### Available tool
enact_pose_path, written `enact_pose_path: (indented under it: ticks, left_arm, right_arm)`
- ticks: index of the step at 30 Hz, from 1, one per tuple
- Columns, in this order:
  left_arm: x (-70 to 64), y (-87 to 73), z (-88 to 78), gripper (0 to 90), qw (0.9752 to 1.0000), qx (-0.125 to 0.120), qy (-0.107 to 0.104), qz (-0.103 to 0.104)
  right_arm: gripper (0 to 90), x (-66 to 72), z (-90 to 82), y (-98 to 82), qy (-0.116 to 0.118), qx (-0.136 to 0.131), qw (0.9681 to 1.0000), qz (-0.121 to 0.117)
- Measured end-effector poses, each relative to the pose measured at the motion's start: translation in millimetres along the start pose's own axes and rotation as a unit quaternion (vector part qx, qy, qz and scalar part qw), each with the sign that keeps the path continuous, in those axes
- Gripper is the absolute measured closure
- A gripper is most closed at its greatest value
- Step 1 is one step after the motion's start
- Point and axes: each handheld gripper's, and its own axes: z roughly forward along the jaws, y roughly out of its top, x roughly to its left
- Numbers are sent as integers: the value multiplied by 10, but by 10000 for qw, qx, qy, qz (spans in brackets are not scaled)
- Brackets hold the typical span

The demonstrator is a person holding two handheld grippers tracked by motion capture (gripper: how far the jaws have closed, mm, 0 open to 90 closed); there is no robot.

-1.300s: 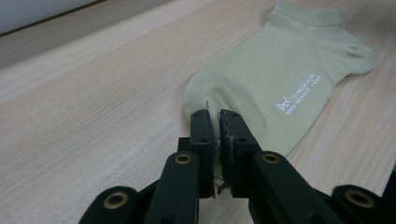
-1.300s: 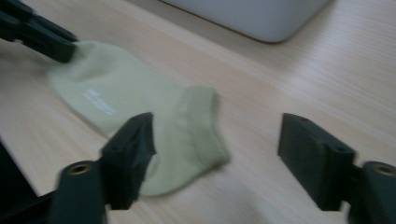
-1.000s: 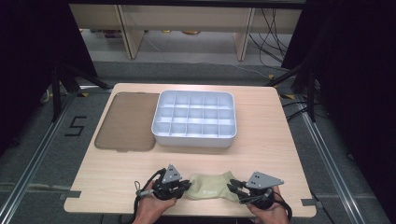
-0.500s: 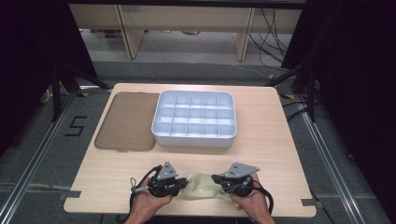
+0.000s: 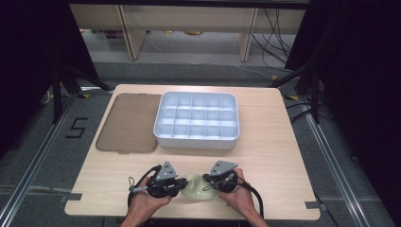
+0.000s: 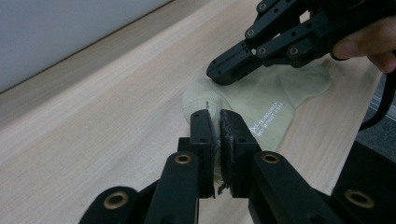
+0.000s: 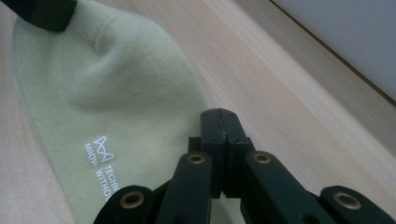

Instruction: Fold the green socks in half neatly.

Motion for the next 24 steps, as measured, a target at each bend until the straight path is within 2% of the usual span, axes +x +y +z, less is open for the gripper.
enact_pose_path:
  ticks: [1,2,4,5,7,8,12,13,15,18,19,24]
  left_arm:
    - [-4,10,0,838,10000,-16,21,-26]
    - [-5,22,0,838,10000,-32,12,-29]
    - [-16,46,-2,838,10000,-71,69,16]
    - [-16,57,-4,838,10000,-77,43,7]
    - [-14,67,-11,838,10000,-69,17,7]
    - [-14,74,-18,838,9999,-85,68,7]
    - [-13,90,-29,838,9999,-45,74,88]
    - [-18,90,-26,838,10000,-71,38,15]
    - [-12,109,-56,838,9999,-68,59,107]
    - [-21,135,-69,837,9999,-78,55,60]
    - [-22,152,-85,837,9999,-55,67,143]
    - [-57,244,-90,836,9998,-137,22,146]
  right_arm:
    - [900,7,10,-2,-39,-61,10000,15]
    - [900,3,-12,-2,34,1,9999,104]
    - [900,-1,-16,-4,63,-26,9999,96]
    - [900,1,-42,3,110,-59,9998,172]
    - [900,-5,-103,23,193,-163,9996,149]
    - [900,-2,-125,25,202,-227,9994,141]
    - [900,20,-293,-27,332,-238,9991,110]
    - [900,18,-341,-51,324,-175,9992,152]
    - [900,-16,-426,-120,238,-191,9994,184]
    - [900,-79,-539,-216,93,-168,9996,199]
    - [900,-107,-581,-255,54,-163,9995,262]
    - [900,-184,-721,-429,-47,-63,9989,458]
